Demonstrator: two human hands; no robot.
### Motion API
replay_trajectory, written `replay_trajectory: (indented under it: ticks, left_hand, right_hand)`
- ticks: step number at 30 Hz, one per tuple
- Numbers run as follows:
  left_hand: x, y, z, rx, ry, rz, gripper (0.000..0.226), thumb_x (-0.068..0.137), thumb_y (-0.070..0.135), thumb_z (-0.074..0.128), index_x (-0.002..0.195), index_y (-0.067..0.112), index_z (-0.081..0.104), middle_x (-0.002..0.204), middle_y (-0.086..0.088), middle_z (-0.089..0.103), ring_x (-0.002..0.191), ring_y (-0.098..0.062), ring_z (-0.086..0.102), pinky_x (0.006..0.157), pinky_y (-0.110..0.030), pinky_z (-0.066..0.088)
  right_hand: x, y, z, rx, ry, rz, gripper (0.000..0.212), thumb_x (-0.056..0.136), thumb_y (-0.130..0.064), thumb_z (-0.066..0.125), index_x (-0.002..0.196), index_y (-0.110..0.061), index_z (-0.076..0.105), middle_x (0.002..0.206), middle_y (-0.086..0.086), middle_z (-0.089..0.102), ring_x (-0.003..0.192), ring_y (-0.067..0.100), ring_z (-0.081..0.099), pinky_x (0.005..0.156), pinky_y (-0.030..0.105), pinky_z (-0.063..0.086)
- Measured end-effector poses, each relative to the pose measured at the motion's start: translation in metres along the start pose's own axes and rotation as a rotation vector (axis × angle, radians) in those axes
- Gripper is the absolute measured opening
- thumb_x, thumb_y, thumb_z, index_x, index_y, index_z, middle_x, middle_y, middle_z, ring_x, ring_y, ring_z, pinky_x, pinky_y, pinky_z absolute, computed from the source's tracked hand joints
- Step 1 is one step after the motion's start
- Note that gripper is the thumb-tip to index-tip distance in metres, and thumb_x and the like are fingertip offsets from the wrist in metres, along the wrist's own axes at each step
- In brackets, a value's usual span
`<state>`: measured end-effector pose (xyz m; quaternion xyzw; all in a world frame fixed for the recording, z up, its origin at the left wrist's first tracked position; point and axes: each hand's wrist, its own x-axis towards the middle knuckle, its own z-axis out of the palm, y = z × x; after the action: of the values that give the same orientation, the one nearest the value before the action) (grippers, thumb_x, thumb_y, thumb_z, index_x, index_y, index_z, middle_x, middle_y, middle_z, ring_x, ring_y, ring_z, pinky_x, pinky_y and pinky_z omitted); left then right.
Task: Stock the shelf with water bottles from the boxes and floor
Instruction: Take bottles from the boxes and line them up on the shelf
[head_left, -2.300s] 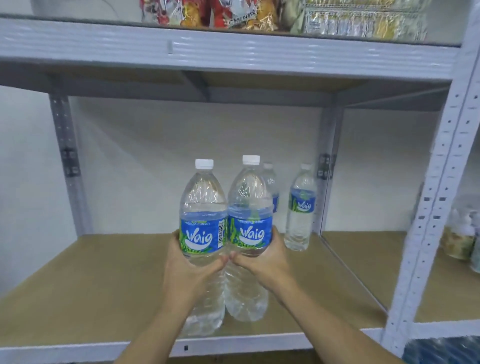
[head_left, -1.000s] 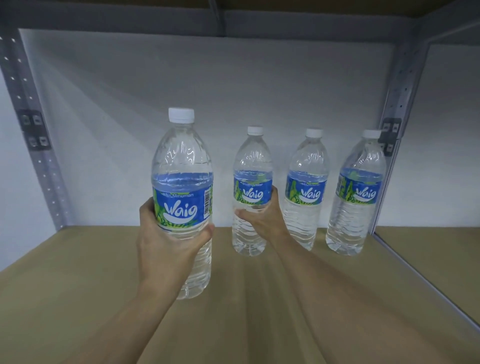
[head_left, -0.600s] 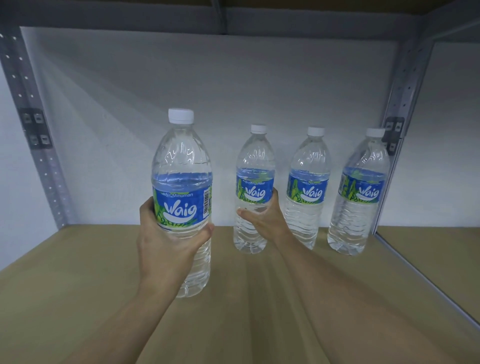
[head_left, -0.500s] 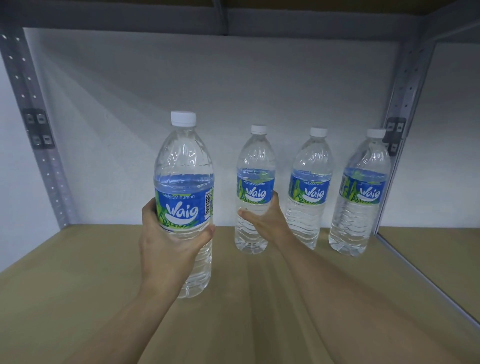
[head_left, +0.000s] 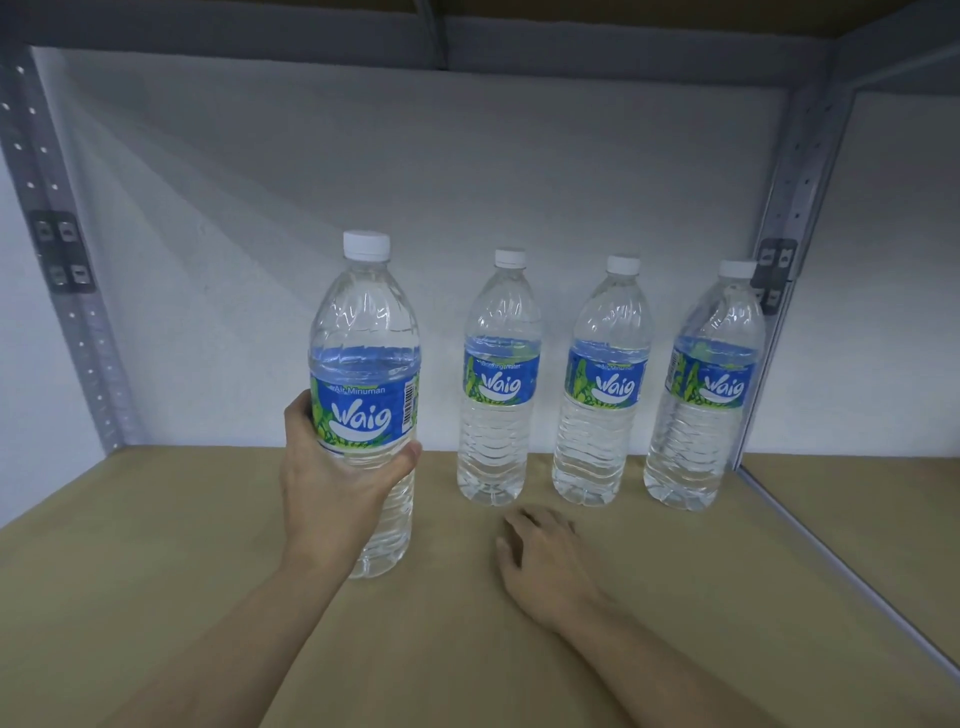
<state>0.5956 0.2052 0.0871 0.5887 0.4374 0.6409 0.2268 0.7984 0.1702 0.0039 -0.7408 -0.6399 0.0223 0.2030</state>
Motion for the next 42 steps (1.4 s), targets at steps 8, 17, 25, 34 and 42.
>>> replay_trajectory:
  ticks: [8,17,25,34,42]
  left_hand:
    - [0.023,-0.017,0.023,0.004,0.018,0.003,0.089,0.057,0.019,0.093,0.131,0.018,0.041,0.113,0.010,0.059,0.097,-0.007,0.060,0.081,-0.015,0.043]
    - [0.059,-0.039,0.054,-0.020,-0.021,-0.017,0.089,0.062,0.015,0.090,0.134,0.017,0.039,0.111,0.011,0.055,0.097,-0.008,0.057,0.077,-0.009,0.039]
    - [0.074,-0.057,0.046,-0.008,-0.082,-0.044,0.095,0.065,0.022,0.089,0.139,0.020,0.028,0.117,0.012,0.052,0.103,-0.009,0.054,0.093,-0.026,0.042]
    - [0.085,-0.067,0.054,-0.057,-0.127,-0.037,0.096,0.065,0.018,0.089,0.140,0.020,0.027,0.122,0.007,0.053,0.109,-0.011,0.056,0.096,-0.027,0.043]
    - [0.089,-0.075,0.060,-0.065,-0.131,-0.012,0.097,0.065,0.019,0.089,0.140,0.021,0.028,0.128,0.002,0.054,0.114,-0.015,0.056,0.100,-0.031,0.044]
  right_hand:
    - [-0.002,-0.001,0.003,-0.051,0.067,-0.019,0.045,0.092,-0.047,0.039,0.131,-0.029,0.054,0.138,-0.012,0.051,0.131,0.009,0.042,0.110,0.028,0.029]
    - [0.001,-0.001,0.004,-0.082,0.072,-0.031,0.050,0.090,-0.047,0.038,0.132,-0.026,0.055,0.139,-0.009,0.052,0.132,0.009,0.042,0.110,0.028,0.028]
    - [-0.001,-0.003,0.003,-0.086,0.072,-0.006,0.048,0.092,-0.047,0.041,0.130,-0.021,0.055,0.140,-0.007,0.051,0.133,0.011,0.041,0.112,0.030,0.026]
    - [-0.002,-0.004,0.002,-0.085,0.083,0.000,0.046,0.092,-0.047,0.041,0.129,-0.023,0.057,0.141,-0.009,0.051,0.133,0.010,0.040,0.110,0.027,0.027]
    - [-0.001,-0.003,0.001,-0.087,0.078,-0.005,0.049,0.092,-0.047,0.042,0.133,-0.022,0.054,0.143,-0.009,0.048,0.135,0.009,0.038,0.111,0.027,0.026]
